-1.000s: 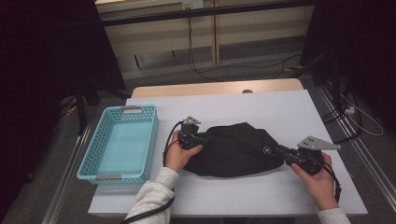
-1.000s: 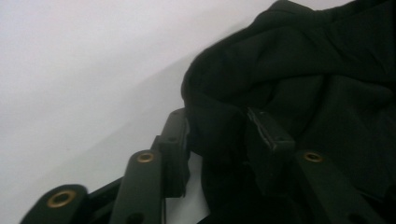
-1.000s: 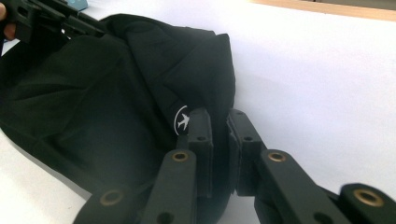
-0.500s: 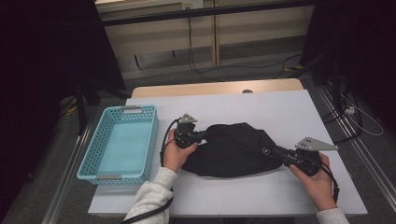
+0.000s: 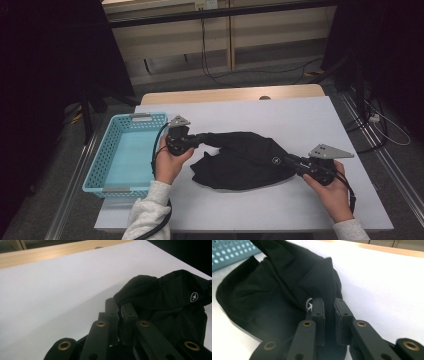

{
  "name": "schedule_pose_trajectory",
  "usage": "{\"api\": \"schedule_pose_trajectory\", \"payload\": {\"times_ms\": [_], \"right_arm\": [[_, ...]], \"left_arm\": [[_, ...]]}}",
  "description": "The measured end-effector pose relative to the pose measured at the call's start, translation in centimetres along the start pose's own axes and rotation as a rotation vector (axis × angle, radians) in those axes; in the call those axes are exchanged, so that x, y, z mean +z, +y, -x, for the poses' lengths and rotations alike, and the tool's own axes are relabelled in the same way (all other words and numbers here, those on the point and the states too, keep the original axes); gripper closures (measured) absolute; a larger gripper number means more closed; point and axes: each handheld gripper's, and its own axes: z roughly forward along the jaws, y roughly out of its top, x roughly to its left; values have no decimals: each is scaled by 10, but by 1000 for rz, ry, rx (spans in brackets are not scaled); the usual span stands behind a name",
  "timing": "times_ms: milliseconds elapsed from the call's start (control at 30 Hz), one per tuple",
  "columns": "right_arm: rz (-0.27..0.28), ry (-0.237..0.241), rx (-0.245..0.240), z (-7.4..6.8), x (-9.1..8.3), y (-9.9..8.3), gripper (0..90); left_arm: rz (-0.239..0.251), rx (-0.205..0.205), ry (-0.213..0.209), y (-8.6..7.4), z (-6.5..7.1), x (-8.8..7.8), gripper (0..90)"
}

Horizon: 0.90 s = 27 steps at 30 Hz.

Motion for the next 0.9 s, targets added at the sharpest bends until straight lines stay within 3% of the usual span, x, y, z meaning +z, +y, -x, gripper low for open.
{"api": "schedule_pose_trajectory", "payload": {"times_ms": [133,267,433,533,633,900], "right_arm": [[-33,16,21,2,8,-4,796],[-64,-31,-22,0,14,-6,743],[-78,-37,-35,-2,18,-7,673],[-63,-68,-66,-3,15,-4,578],[-47,-62,-93,-8,14,0,555],[-133,-61,-196,-25,31,-1,457]], "left_arm": [[-28,1,8,-2,0,-3,861],[-45,-23,-1,-8,-2,3,860],[-52,-29,7,-10,-3,5,860],[-53,-29,1,-10,-3,6,860],[-61,-30,-1,-11,-2,7,860],[-72,-32,-4,-12,0,10,860]]}}
